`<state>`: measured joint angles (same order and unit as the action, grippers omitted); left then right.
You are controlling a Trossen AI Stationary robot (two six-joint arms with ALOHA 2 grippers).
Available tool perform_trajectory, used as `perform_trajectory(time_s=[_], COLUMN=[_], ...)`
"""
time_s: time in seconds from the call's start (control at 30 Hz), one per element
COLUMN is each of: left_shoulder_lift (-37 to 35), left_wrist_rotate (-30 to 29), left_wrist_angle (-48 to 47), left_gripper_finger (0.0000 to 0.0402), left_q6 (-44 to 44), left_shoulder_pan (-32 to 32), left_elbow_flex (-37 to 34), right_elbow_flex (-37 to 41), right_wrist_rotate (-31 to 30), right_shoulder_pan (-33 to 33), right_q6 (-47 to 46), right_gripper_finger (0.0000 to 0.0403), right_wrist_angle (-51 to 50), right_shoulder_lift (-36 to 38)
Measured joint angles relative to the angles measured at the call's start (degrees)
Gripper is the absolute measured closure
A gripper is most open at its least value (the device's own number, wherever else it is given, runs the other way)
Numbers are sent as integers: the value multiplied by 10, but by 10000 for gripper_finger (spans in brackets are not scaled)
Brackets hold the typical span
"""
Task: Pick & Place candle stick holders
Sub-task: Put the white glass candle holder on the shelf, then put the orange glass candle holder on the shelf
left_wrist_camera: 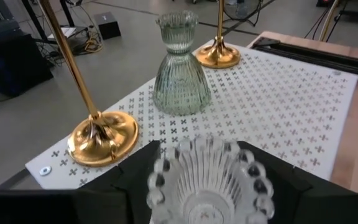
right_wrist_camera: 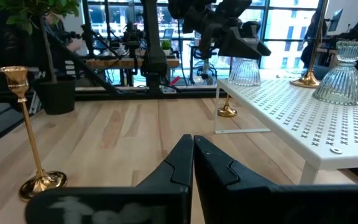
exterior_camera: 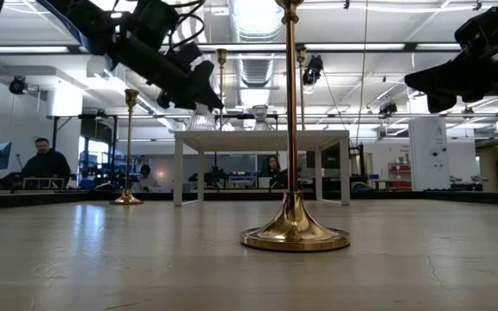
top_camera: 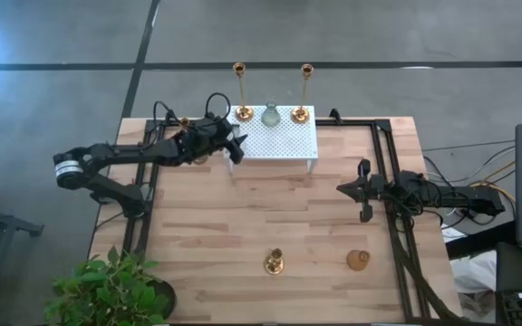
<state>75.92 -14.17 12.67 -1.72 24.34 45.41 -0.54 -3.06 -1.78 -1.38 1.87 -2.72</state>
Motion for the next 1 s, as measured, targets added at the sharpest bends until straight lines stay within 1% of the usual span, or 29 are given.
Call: perform_trajectory(time_s=[0.33,0.5,0.63,0.7,0.73,0.87,0.9,0.93,0.97,1.0], left_shoulder_lift=[-5,-24,-52,-74,-87,-149,-164,-181,-197,-211], left_wrist_rotate=[0,0,8,36,59,217,243,251,243,223], left_wrist_angle=[-4,-9,-11,-16,-22,-44,-54,-74,-98,-124], left_gripper_finger=[145,129,126,126,126,130,134,139,147,157], left_q6=[2,23,29,25,21,22,26,37,55,76], left_shoulder_pan=[0,0,0,0,0,-8,-17,-33,-54,-79], left_elbow_flex=[16,26,39,52,59,89,94,98,101,103], right_elbow_flex=[0,0,0,0,0,0,0,0,0,0], right_wrist_rotate=[0,0,0,0,0,0,0,0,0,0], right_shoulder_pan=[0,0,0,0,0,0,0,0,0,0], right_q6=[0,0,0,0,0,0,0,0,0,0], right_gripper_finger=[394,394,394,394,394,394,394,394,394,394], right_wrist_angle=[0,0,0,0,0,0,0,0,0,0], right_shoulder_lift=[0,0,0,0,0,0,0,0,0,0])
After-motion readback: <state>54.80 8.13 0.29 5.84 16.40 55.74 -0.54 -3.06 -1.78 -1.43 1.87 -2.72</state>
